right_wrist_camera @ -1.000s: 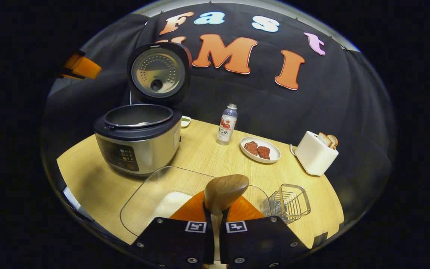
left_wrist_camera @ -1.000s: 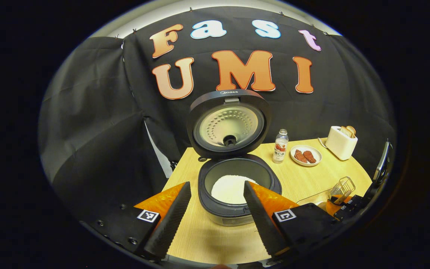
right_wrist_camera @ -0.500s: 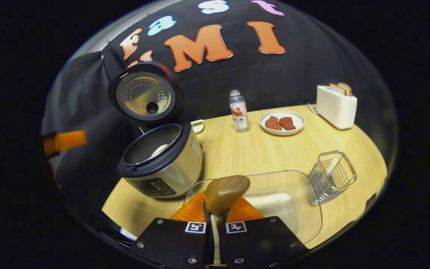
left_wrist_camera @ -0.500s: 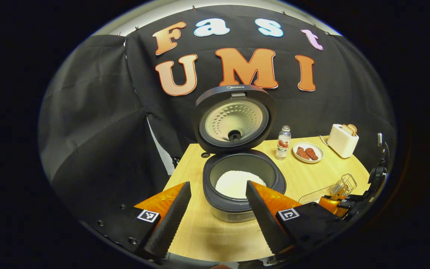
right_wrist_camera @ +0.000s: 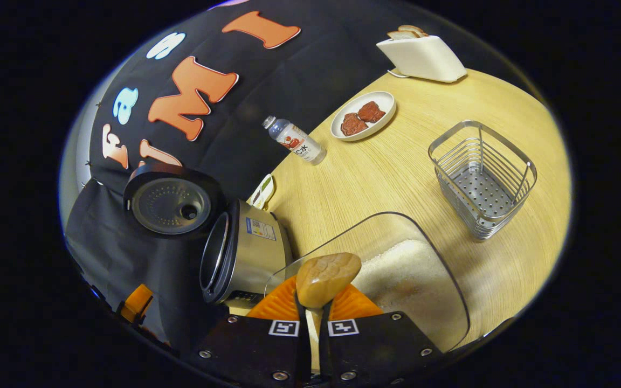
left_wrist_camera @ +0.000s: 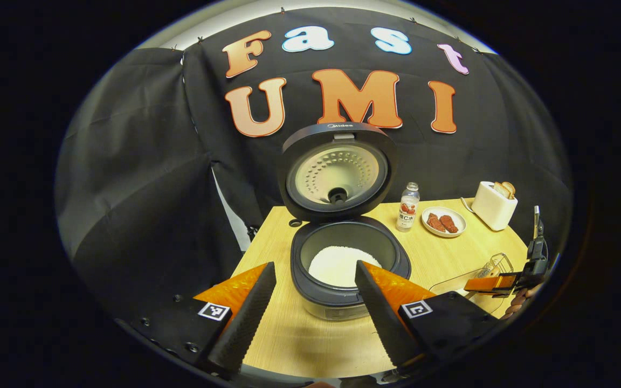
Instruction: Close the left gripper, press the button to open the rice cooker; take a wooden spoon from the chopstick holder with the right hand, scoop a spoonful of rice and pour it into the rice cooker, then put the wooden spoon back into the chopstick holder.
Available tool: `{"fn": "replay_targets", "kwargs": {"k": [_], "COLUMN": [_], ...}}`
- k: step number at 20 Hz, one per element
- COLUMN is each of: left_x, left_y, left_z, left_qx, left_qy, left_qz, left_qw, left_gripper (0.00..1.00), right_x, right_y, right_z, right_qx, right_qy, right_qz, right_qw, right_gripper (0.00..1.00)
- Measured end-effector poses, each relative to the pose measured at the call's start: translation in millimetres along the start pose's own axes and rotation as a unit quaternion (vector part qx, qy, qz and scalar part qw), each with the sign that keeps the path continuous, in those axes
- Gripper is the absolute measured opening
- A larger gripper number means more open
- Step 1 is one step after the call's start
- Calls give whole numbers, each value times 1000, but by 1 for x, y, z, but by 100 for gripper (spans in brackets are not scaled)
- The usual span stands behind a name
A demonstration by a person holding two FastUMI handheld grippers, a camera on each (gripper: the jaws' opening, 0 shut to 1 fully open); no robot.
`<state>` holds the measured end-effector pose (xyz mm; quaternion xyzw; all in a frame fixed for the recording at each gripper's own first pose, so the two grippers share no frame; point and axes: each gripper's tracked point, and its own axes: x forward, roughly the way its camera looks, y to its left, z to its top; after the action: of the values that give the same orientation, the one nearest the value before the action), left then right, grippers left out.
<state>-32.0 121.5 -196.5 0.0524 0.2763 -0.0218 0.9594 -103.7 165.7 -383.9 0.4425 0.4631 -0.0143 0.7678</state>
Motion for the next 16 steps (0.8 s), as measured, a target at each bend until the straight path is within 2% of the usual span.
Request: {"fn": "replay_targets", "kwargs": {"k": [8,9,10,12,13,14,16], "left_x": [-4,-5,-6,-8,-10,-10,-14], "left_y": [-10,-10,-12,-14,-16,-16,-14], "left_z": [7,8,8,10,10,11,12], "left_qx": [-22,-25,-29,-37,-40,-42,-45], "left_qy": [-9,-11,-12,-15,-16,-18,-23], "left_qz": [14,17,19,23,25,29,35], "left_qw": [1000,999,999,999,999,999,998], "left_gripper": [94,94,100,100,100,100,100], "right_x": [-36,-40,-46,-52,-54,-55,-54], "right_y": [-10,-9,-8,2,10,16,31], "right_z": [55,64,70,81,86,91,96], "right_qx": [87,101,114,152,171,184,197], "right_qy": [-20,-24,-25,-26,-25,-23,-17], "right_qz": [68,79,89,118,133,145,162], "right_qw": [994,991,989,981,976,972,967], "right_gripper": [5,5,5,5,2,5,5]}}
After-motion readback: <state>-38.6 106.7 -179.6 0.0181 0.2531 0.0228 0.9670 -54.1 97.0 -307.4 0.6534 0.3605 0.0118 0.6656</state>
